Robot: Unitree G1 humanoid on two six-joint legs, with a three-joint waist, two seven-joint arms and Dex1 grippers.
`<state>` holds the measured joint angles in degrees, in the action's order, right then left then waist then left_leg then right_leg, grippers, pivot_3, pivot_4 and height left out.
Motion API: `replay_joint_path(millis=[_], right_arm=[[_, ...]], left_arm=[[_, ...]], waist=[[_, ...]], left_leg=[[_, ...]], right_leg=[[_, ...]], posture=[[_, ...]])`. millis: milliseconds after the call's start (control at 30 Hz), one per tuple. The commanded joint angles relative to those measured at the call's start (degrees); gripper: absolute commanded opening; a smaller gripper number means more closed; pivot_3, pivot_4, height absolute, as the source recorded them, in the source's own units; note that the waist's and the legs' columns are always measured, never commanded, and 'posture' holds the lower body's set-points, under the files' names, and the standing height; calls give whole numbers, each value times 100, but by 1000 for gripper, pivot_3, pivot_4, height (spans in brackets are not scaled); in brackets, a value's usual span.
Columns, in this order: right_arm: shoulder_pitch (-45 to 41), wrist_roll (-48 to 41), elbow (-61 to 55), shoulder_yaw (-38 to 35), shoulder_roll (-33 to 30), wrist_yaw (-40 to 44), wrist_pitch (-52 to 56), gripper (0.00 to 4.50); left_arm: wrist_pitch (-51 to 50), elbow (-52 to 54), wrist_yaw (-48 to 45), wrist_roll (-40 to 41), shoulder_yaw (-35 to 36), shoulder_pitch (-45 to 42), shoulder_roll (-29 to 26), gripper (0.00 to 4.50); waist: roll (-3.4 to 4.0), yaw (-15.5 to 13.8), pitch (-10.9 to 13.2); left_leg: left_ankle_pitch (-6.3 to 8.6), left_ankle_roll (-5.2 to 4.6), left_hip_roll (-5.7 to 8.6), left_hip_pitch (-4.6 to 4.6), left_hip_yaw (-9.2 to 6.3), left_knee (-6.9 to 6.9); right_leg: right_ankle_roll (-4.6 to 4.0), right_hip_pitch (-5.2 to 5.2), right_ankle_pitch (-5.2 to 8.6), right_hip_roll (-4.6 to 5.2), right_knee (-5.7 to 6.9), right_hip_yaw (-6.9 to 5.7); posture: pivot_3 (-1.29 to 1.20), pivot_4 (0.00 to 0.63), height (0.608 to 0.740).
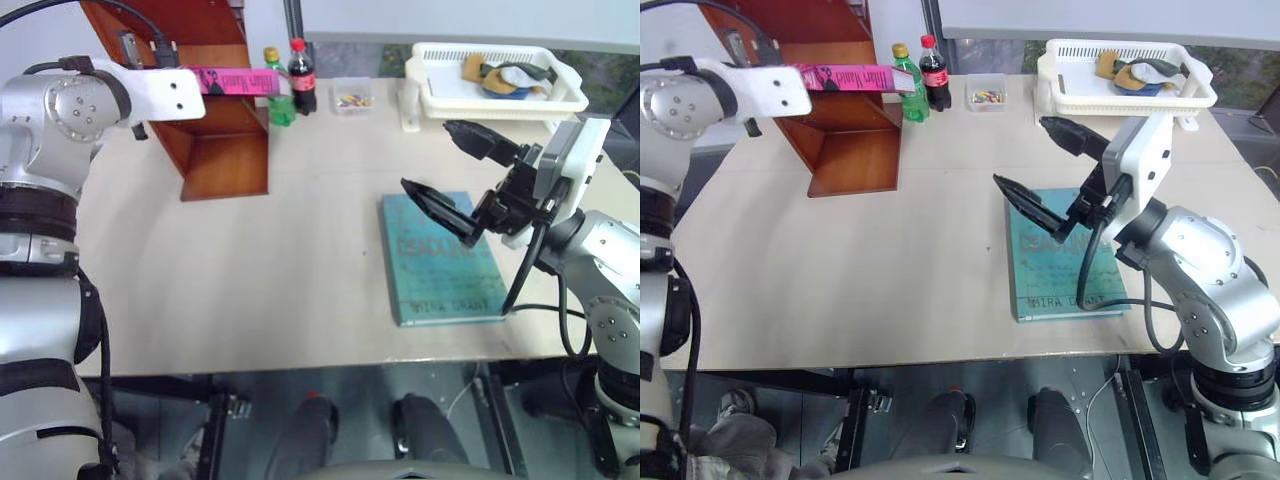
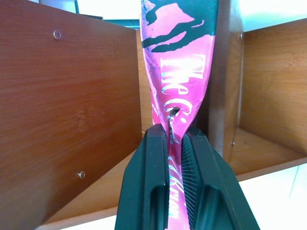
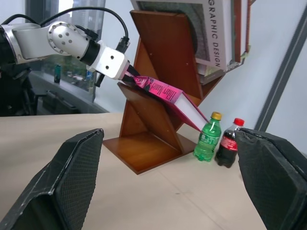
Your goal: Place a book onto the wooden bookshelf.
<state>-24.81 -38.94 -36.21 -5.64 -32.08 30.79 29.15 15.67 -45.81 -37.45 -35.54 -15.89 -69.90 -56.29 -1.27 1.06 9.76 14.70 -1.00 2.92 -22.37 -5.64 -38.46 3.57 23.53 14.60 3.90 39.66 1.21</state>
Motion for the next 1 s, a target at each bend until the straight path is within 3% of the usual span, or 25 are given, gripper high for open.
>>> replay_joint_path(millis=[33, 100, 133, 200, 333, 400, 600, 800, 1000], right_arm=[[-20, 3, -232, -88, 32, -73, -107, 4500], [-11, 2, -234, -83, 37, -87, -103, 4500], [-6, -3, -235, -83, 38, -91, -99, 4500], [11, -12, -234, -85, 38, -90, -93, 4500], [69, -20, -242, -93, 31, -78, -94, 4500], [90, -26, -235, -100, 27, -64, -96, 4500], [131, -75, -203, -102, 3, 38, -99, 4500], [92, -75, -149, -63, -11, 90, -63, 4500], [28, -54, -94, -40, 4, 67, -26, 4500]], left_arm=[[67, -476, 74, -91, -96, -165, 19, 90], [127, -609, 82, -20, -72, -233, 60, 983], [137, -668, 124, -11, -60, -262, 69, 1167], [179, -740, 163, -19, -59, -269, 45, 2187], [241, -748, 140, 76, 3, -122, -66, 3811], [282, -685, 124, 160, 61, 36, -185, 4426], [811, -170, -141, 1044, 605, 680, -425, 4426], [739, 1254, -1272, 2842, 1355, 1673, -197, 4426], [254, 1981, -1089, 2949, 1544, 2066, -80, 4426]], waist=[[0, 14, 0], [0, 25, 0], [0, 30, 0], [-6, 62, 3], [-5, 92, 3], [-5, 104, 3], [-11, 135, 10], [-11, 101, 10], [-11, 91, 10]], left_leg=[[0, 0, 0, 6, 4, 0], [-1, 1, -5, 17, 9, 1], [-1, 1, -7, 18, 9, 1], [-2, 2, -10, 18, 9, 0], [-2, 4, -12, 15, 9, 2], [-2, 4, -11, 15, 12, 2], [-2, 3, -18, 17, 28, 10], [-2, 4, -10, -24, 12, 6], [-1, 3, -4, -43, -2, 11]], right_leg=[[0, 0, 1, -1, 7, 5], [1, -2, 1, -10, 12, 12], [1, -3, 1, -12, 13, 12], [1, -2, 1, -17, 13, 12], [-1, -1, 0, -12, 12, 19], [-1, -1, 0, -8, 11, 22], [-1, 7, 0, -9, 10, 34], [-3, 22, -1, 13, -20, 19], [-2, 20, -2, 13, -59, 5]], posture=[[0, 150, 740], [0, 150, 740], [0, 150, 740], [0, 150, 740], [0, 150, 740], [0, 150, 740], [0, 150, 740], [0, 150, 740], [0, 150, 740]])
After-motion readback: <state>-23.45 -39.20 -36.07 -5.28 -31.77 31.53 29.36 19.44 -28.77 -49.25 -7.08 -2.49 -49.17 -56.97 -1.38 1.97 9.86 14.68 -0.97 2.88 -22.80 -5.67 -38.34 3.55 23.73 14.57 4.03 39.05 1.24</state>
